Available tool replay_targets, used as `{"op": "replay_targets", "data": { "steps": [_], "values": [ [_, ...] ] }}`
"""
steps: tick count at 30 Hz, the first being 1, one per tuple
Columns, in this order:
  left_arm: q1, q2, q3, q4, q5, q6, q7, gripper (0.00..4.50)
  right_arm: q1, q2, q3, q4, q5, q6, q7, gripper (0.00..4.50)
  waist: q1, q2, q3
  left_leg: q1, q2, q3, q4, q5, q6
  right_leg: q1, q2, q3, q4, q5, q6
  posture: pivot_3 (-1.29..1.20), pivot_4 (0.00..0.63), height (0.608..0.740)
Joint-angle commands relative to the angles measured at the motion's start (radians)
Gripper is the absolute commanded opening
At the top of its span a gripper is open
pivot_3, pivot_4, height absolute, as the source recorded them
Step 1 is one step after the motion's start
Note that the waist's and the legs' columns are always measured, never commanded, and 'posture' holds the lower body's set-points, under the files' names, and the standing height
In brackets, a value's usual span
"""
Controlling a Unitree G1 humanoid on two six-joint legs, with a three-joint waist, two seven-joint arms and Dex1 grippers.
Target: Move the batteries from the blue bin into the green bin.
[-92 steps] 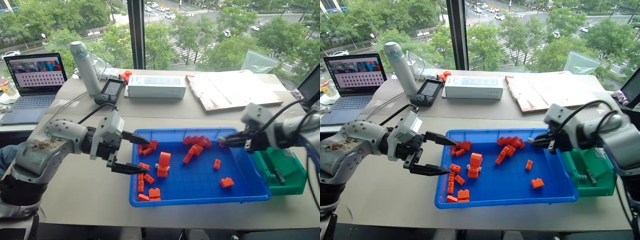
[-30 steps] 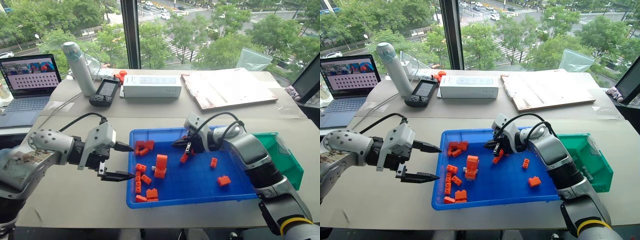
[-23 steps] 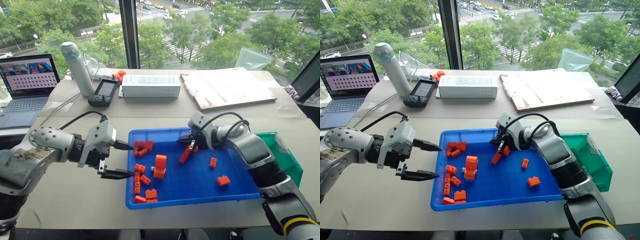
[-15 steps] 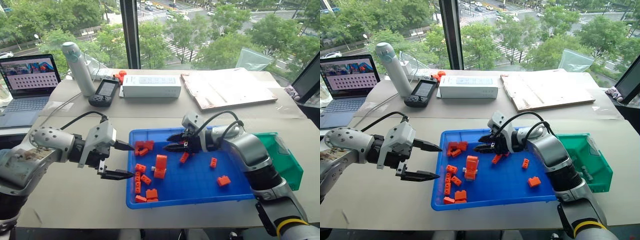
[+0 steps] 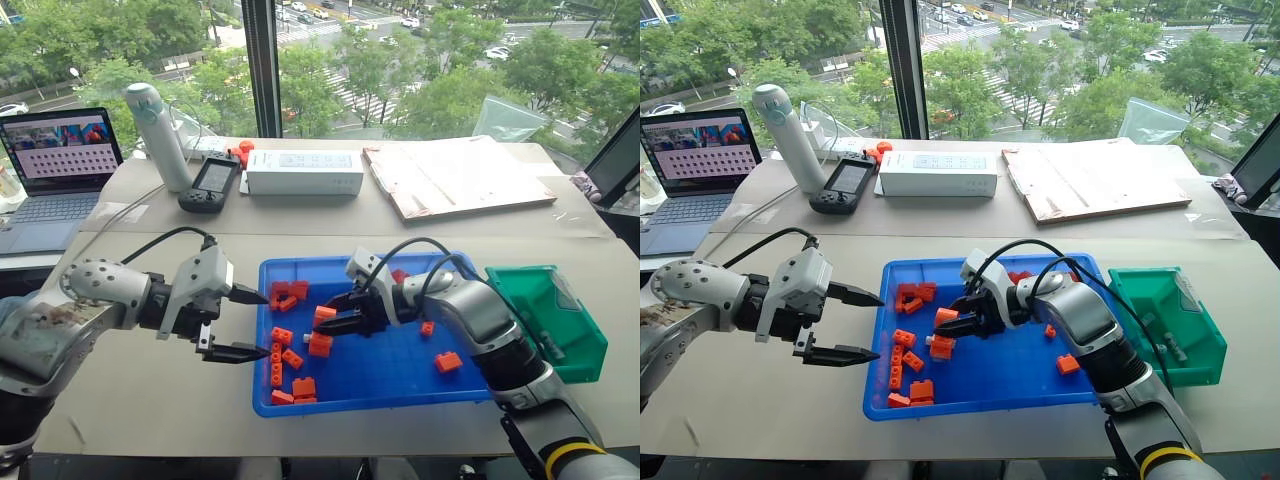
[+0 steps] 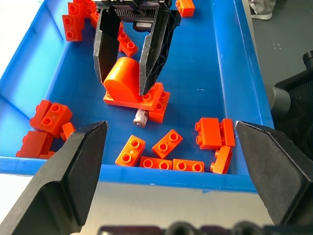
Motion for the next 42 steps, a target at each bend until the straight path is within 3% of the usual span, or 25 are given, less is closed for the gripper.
{"op": "replay_targets", "data": {
  "steps": [1, 2, 14, 16, 21, 23, 29, 39, 42],
  "values": [
    [0.003, 0.001, 0.034, -0.033, -0.017, -0.001, 0.010, 4.50, -0.007, -0.009, -0.002, 0.013, -0.008, -0.014, 0.000, 1.72, 0.000, 0.000, 0.000, 0.000, 0.000, 0.000, 0.000, 0.000, 0.000, 0.000, 0.000, 0.000, 0.000, 0.000, 0.000, 0.00, 0.150, 0.740],
    [0.004, 0.001, 0.035, -0.033, -0.018, -0.001, 0.012, 4.50, -0.016, -0.014, -0.009, 0.018, -0.006, -0.017, 0.005, 1.47, 0.000, 0.000, 0.000, 0.000, 0.000, 0.000, 0.000, 0.000, 0.000, 0.000, 0.000, 0.000, 0.000, 0.000, 0.000, 0.00, 0.150, 0.740],
    [-0.030, -0.027, 0.033, -0.025, -0.049, 0.012, 0.027, 4.50, -0.061, -0.087, 0.022, 0.111, -0.143, -0.186, 0.017, 1.46, -0.002, 0.000, 0.000, 0.000, 0.000, 0.000, -0.001, 0.000, 0.000, 0.000, 0.000, 0.000, 0.000, 0.000, 0.000, 0.00, 0.150, 0.740],
    [-0.033, -0.027, 0.031, -0.023, -0.049, 0.012, 0.027, 4.50, -0.055, -0.095, 0.030, 0.099, -0.153, -0.196, 0.027, 2.46, -0.003, 0.000, 0.000, 0.000, 0.000, 0.000, -0.001, 0.000, 0.000, 0.002, 0.000, 0.001, 0.000, 0.000, 0.000, 0.00, 0.150, 0.740],
    [-0.034, -0.026, 0.030, -0.026, -0.053, 0.018, 0.027, 4.50, -0.050, -0.056, -0.011, 0.007, -0.107, -0.175, 0.025, 4.11, -0.004, 0.000, 0.000, 0.000, 0.000, 0.000, 0.000, 0.000, 0.000, 0.002, 0.000, 0.000, 0.000, 0.000, 0.000, 0.00, 0.150, 0.740],
    [-0.035, -0.026, 0.031, -0.026, -0.054, 0.019, 0.026, 4.50, -0.052, -0.036, -0.022, -0.027, -0.080, -0.153, 0.026, 4.44, -0.004, 0.000, 0.000, 0.000, 0.000, 0.000, 0.000, 0.000, 0.000, 0.001, 0.000, 0.000, 0.000, 0.000, 0.000, 0.00, 0.150, 0.740],
    [-0.037, -0.024, 0.028, -0.025, -0.051, 0.018, 0.024, 4.50, -0.026, 0.012, 0.053, -0.107, -0.069, -0.122, 0.018, 4.44, -0.001, 0.000, 0.000, 0.000, 0.000, 0.000, 0.000, 0.000, 0.000, 0.000, 0.000, 0.000, 0.000, 0.000, 0.000, 0.00, 0.150, 0.740],
    [-0.004, 0.002, 0.025, -0.041, -0.026, -0.015, -0.009, 4.50, -0.005, 0.048, 0.170, -0.017, -0.189, -0.197, -0.034, 4.44, 0.000, 0.000, 0.000, 0.000, 0.000, 0.000, 0.000, 0.000, 0.000, 0.000, 0.000, 0.000, 0.000, 0.000, 0.000, 0.00, 0.150, 0.740],
    [0.008, 0.006, 0.032, -0.042, -0.026, -0.023, -0.011, 4.50, -0.006, 0.028, 0.187, -0.013, -0.217, -0.209, -0.025, 3.77, -0.001, 0.000, 0.000, 0.000, 0.000, 0.000, 0.000, 0.000, 0.000, -0.001, 0.000, 0.000, 0.000, 0.000, 0.000, 0.00, 0.150, 0.740]
  ]
}}
